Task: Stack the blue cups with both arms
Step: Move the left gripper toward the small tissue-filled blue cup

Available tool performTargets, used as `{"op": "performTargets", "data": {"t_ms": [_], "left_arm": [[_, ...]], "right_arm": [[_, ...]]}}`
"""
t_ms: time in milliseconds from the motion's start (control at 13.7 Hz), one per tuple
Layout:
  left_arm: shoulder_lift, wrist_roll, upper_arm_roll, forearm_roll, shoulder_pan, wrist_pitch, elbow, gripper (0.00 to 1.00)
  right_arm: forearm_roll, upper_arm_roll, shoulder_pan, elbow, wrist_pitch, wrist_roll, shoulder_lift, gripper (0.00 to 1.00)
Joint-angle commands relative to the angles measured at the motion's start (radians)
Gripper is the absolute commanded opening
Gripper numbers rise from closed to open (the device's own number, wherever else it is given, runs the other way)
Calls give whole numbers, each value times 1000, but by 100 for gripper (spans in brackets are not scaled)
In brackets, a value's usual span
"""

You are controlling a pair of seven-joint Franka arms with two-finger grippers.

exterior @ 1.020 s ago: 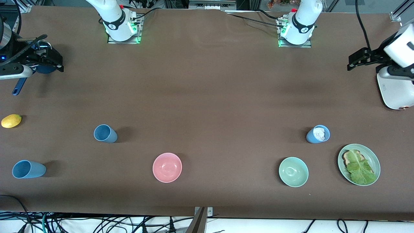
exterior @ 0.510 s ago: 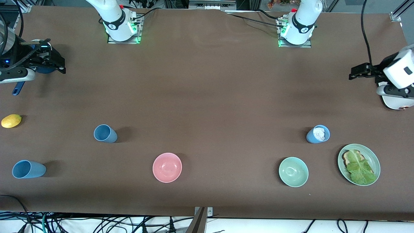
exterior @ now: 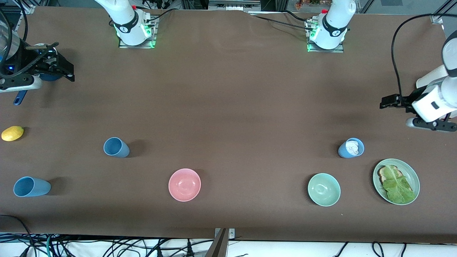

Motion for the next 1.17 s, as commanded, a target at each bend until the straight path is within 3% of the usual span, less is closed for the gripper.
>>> {"op": "performTargets", "data": {"t_ms": [0, 583, 1093], "left_arm": [[17, 21, 0, 18, -1, 79, -43, 100], [167, 21, -2, 17, -12, 273, -57, 100], [249, 21, -2, 14, -1, 382, -52, 100]], "right_arm": [[-8, 1, 3, 7, 1, -1, -1, 100], [4, 1, 3, 4, 52, 57, 13, 100], [87, -25, -18, 4, 70, 49, 42, 100]]}}
